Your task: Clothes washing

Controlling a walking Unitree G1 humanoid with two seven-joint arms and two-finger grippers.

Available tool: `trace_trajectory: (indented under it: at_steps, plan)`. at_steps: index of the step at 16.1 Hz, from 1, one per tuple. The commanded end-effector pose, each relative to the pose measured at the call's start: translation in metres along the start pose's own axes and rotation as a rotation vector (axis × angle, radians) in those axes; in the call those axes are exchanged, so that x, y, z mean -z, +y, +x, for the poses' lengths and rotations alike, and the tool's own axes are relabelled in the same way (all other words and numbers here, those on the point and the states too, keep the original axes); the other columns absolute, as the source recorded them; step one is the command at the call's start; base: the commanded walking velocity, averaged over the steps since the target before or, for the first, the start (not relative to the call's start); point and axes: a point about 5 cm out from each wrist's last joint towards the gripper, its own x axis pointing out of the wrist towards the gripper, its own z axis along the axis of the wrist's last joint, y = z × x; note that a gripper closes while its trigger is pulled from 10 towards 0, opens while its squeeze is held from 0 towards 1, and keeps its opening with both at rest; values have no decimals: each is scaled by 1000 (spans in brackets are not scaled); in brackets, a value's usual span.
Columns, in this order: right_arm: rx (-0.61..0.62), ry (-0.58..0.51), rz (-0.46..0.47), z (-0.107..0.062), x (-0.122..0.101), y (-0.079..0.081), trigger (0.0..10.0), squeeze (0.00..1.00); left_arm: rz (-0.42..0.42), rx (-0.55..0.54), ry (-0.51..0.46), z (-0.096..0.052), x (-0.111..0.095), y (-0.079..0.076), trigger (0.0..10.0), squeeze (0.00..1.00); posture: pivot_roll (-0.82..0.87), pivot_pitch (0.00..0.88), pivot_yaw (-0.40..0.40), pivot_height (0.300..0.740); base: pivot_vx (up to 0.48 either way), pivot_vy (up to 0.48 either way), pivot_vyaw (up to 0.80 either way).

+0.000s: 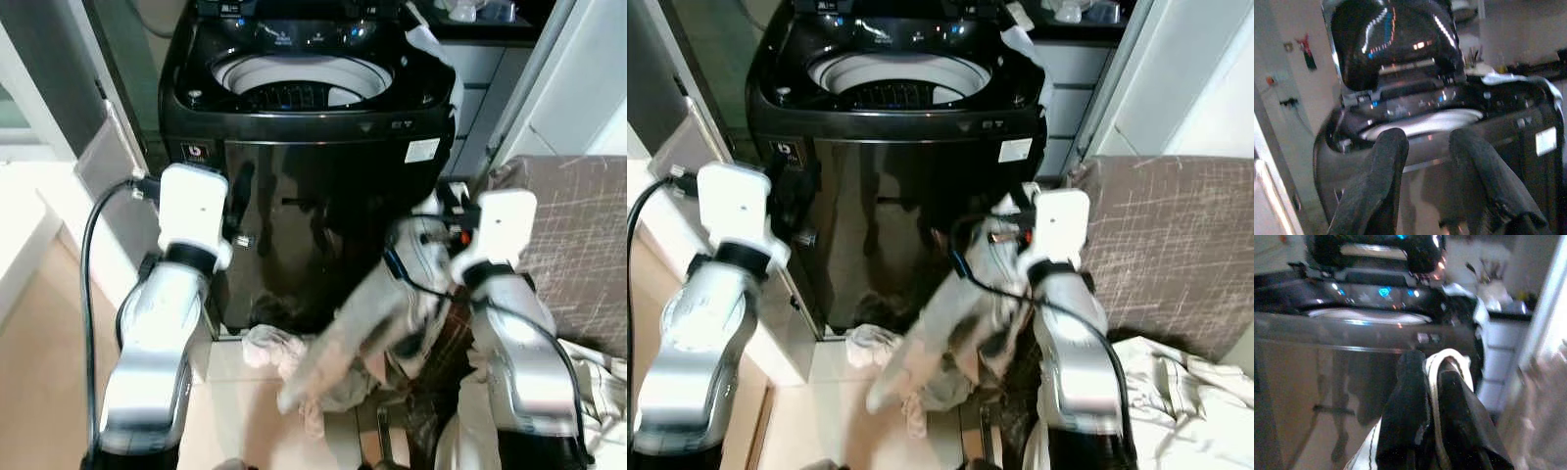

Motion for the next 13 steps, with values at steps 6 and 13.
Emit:
trace_trajectory:
  at_steps: [6, 13]
  plan:
    - [-31, -280, 17, 74, -69, -1, 10000, 0, 81, -62, 28, 23, 6, 13, 10000, 0, -13, 0, -6, 740, 470, 0, 0]
    - [-167, -593, -70, 108, -178, 8, 10000, 0, 53, -120, -21, 21, -2, 14, 10000, 0, 14, 0, -16, 740, 448, 0, 0]
